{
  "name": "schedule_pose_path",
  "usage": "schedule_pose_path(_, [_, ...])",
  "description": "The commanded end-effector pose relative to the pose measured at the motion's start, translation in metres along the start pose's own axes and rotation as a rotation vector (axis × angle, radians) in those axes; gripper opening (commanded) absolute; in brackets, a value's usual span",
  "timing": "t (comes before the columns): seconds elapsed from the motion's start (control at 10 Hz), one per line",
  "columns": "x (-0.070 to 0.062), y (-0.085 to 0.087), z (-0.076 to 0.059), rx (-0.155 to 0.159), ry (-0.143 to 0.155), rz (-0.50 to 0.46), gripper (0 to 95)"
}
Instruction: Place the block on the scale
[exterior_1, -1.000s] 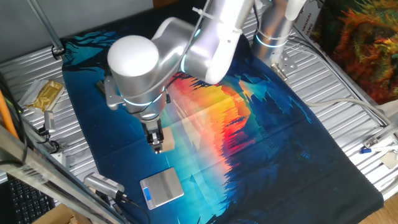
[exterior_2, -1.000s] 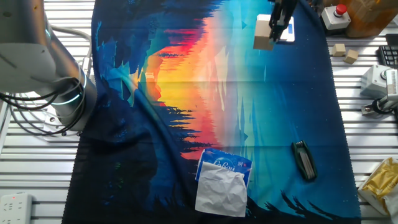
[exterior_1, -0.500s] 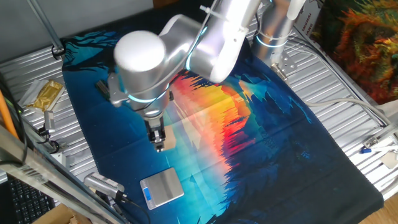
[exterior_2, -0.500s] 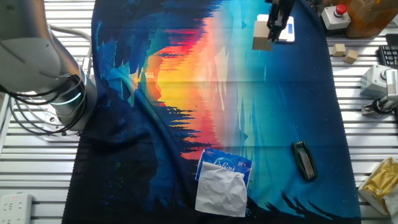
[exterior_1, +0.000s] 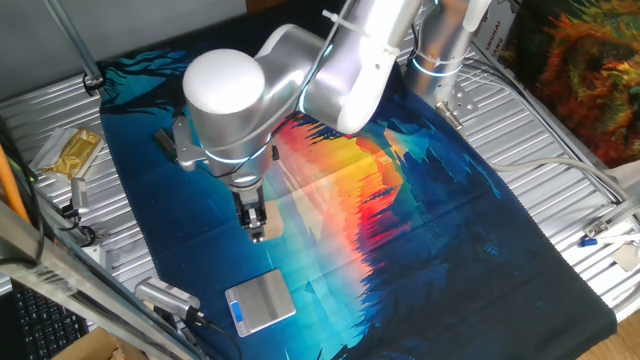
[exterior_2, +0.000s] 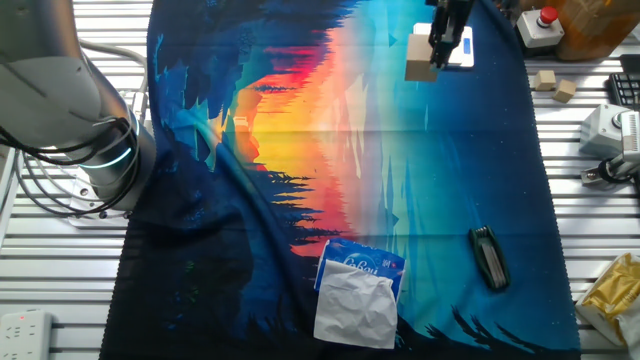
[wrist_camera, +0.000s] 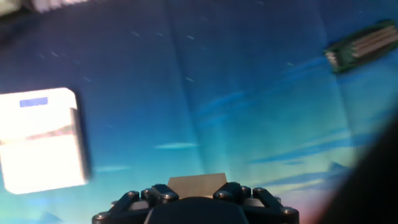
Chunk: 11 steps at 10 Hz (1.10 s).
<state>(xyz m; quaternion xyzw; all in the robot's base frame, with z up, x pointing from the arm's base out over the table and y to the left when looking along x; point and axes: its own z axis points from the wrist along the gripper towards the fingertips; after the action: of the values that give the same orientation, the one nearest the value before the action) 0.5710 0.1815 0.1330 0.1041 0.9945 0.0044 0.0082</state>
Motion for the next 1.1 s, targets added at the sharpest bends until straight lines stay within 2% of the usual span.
schedule_pose_path(0.1, [-0.0013, 0.0011, 0.0002, 0.002, 0.007, -0.052, 0.0])
schedule_pose_path(0.3, [-0.0013, 0.0011, 0.0002, 0.024, -0.013, -0.158, 0.0])
schedule_pose_path(0.5, [-0.0013, 0.0011, 0.0002, 0.043, -0.017, -0.231, 0.0])
schedule_pose_path(0.6, [-0.0013, 0.0011, 0.0002, 0.037, -0.017, -0.272, 0.0])
schedule_pose_path(0.7, [-0.0013, 0.0011, 0.0002, 0.036, -0.027, -0.307, 0.0])
schedule_pose_path(0.8, [-0.0013, 0.0011, 0.0002, 0.021, -0.041, -0.345, 0.0])
schedule_pose_path(0.9, [-0.0013, 0.0011, 0.0002, 0.019, -0.043, -0.358, 0.0])
schedule_pose_path(1.0, [-0.0013, 0.0011, 0.0002, 0.001, -0.047, -0.393, 0.0])
schedule_pose_path(1.1, [-0.0013, 0.0011, 0.0002, -0.005, -0.054, -0.401, 0.0])
